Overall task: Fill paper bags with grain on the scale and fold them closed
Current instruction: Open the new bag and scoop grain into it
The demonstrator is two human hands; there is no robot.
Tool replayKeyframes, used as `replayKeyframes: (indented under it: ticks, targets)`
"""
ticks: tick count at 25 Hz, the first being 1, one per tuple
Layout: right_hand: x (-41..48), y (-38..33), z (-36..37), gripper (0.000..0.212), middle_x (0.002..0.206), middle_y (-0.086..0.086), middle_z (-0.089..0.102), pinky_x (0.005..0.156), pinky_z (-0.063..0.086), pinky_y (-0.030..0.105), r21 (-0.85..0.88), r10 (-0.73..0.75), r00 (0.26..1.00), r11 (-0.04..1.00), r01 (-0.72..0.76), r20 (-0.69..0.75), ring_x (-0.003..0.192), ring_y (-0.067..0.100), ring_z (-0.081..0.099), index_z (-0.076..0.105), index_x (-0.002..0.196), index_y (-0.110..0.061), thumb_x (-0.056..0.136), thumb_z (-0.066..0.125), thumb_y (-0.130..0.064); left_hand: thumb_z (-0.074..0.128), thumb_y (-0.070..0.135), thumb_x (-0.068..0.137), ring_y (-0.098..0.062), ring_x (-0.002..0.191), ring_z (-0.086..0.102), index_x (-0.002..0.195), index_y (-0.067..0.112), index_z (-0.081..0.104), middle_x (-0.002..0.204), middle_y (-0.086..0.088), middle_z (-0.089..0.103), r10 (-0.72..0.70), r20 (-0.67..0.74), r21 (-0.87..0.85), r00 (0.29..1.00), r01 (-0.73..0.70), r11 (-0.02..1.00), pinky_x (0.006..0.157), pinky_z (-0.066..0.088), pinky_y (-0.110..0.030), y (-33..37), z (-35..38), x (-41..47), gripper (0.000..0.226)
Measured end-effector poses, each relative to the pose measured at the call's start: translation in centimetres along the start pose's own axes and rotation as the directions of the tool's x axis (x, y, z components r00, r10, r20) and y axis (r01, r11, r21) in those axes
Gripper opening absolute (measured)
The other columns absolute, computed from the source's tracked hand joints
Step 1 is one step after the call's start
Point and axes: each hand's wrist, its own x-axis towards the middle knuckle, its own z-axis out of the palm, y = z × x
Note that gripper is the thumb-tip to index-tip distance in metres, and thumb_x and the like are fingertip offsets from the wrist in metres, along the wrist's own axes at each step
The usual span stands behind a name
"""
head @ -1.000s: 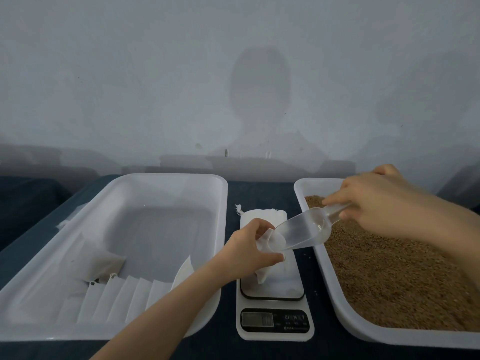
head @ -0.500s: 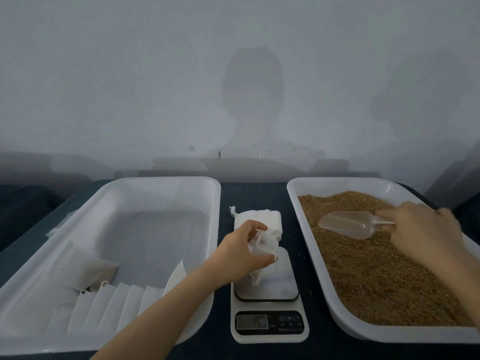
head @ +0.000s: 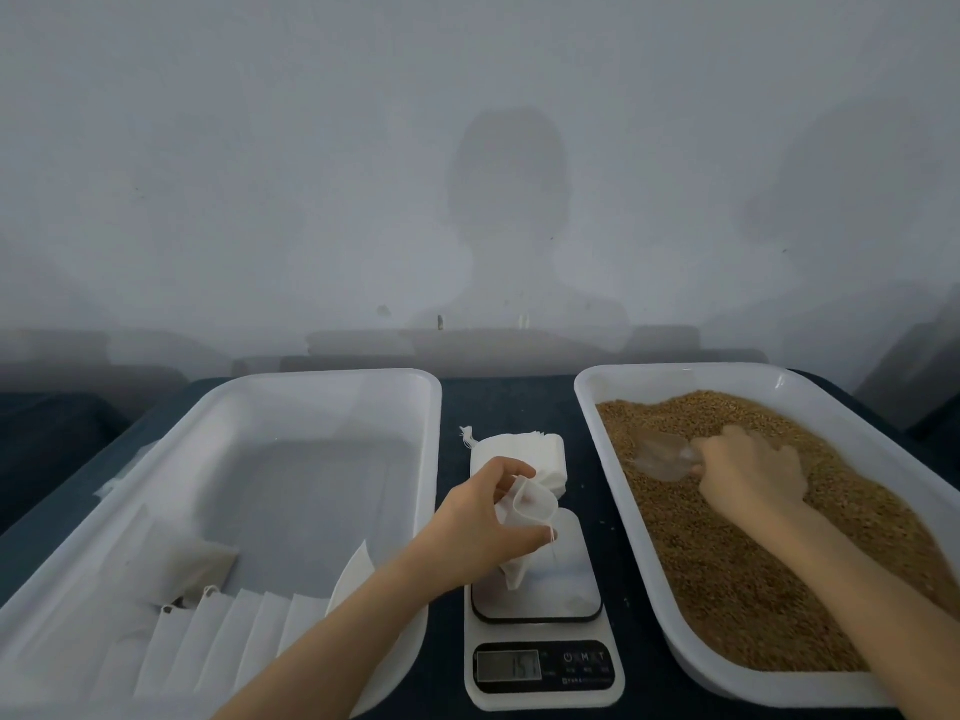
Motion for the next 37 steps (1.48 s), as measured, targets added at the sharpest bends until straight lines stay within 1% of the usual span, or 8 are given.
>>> replayKeyframes:
  ticks: [6,10,13,21,25,29,34,37]
  targets:
    - [-0.5,2.7,0.3,0.021,0.077,-0.016,0.057,0.07,0.052,0.031,0.239,-0.006,1.0,0.971,0.005,0.003,0.069,0.009,0.057,0.065,0.102,-0.041,0.095,0.051,-0.027,0.075,0.039,0.078,-0.011,0.106,0.054,0.12,0.04,0.04,0.118,0.016,0.051,0.008,0.0,0.006,1.0,-0.008,1.0,0.085,0.046,-0.018,0.2,-0.1,-0.1,0.054]
    - [-1.2,4.3,0.4,0.025,0.076,-0.016,0.059,0.051,0.045,0.023,0.246,-0.008,1.0,0.969,0.003,0.017,0.058,0.005,0.056,0.061,0.116,-0.04,0.093,0.055,-0.032,0.075,0.039,0.078,-0.011,0.105,0.055,0.121,0.038,0.041,0.118,0.015,0.053,0.008,0.002,0.001,1.0,-0.008,1.0,0.088,0.047,-0.02,0.1,0.0,0.0,0.055]
    - [-1.4,4.9,0.3,0.032,0.075,-0.016,0.06,0.042,0.039,0.019,0.352,-0.024,0.998,0.936,0.001,0.06,0.052,0.007,0.058,0.059,0.123,-0.033,0.091,0.058,-0.029,0.075,0.04,0.077,-0.011,0.104,0.055,0.121,0.039,0.041,0.116,0.016,0.052,0.006,0.002,0.001,1.0,-0.006,1.0,0.086,0.048,-0.02,0.1,0.0,0.1,0.056]
    - [-1.7,4.6,1.1,0.035,0.072,-0.021,0.055,0.041,0.041,0.019,0.523,-0.034,0.998,0.852,0.006,0.043,0.042,0.006,0.054,0.061,0.122,-0.029,0.087,0.064,-0.027,0.076,0.04,0.077,-0.009,0.101,0.055,0.118,0.042,0.04,0.114,0.019,0.051,0.003,0.007,-0.002,1.0,-0.003,1.0,0.077,0.046,-0.012,0.0,0.0,0.1,0.055]
    - [-2.1,4.2,1.2,0.037,0.084,-0.018,0.06,0.043,0.048,0.023,0.537,-0.038,0.998,0.843,0.008,0.046,0.048,0.008,0.059,0.059,0.123,-0.029,0.087,0.065,-0.028,0.076,0.039,0.077,-0.011,0.104,0.056,0.119,0.041,0.041,0.115,0.017,0.052,0.004,0.007,-0.009,1.0,-0.004,1.0,0.085,0.048,-0.018,0.0,0.0,0.1,0.055]
    - [-2.7,4.4,0.4,0.033,0.073,-0.022,0.056,0.043,0.049,0.024,0.578,-0.032,0.999,0.815,0.032,-0.011,0.049,0.009,0.059,0.061,0.119,-0.033,0.086,0.064,-0.029,0.076,0.039,0.077,-0.012,0.103,0.056,0.119,0.041,0.041,0.115,0.016,0.053,0.007,0.008,-0.006,1.0,-0.007,1.0,0.085,0.048,-0.019,0.0,0.0,0.1,0.055]
    - [-3.3,4.7,-1.5,0.037,0.089,-0.017,0.058,0.055,0.039,0.016,0.589,-0.097,0.989,0.795,0.142,-0.107,0.074,0.004,0.058,0.06,0.119,-0.036,0.083,0.066,-0.031,0.076,0.04,0.076,-0.011,0.103,0.056,0.119,0.041,0.041,0.114,0.017,0.053,0.008,0.011,-0.001,1.0,-0.008,1.0,0.086,0.048,-0.02,-0.1,0.0,0.2,0.055]
    - [-3.7,4.3,-3.2,0.038,0.091,-0.021,0.06,0.066,0.047,0.023,0.62,-0.204,0.969,0.745,0.248,-0.142,0.08,0.004,0.059,0.059,0.115,-0.043,0.081,0.068,-0.029,0.076,0.042,0.075,-0.009,0.102,0.057,0.118,0.042,0.042,0.112,0.018,0.054,0.01,0.006,-0.01,1.0,-0.01,1.0,0.084,0.048,-0.018,-0.3,0.0,0.3,0.055]
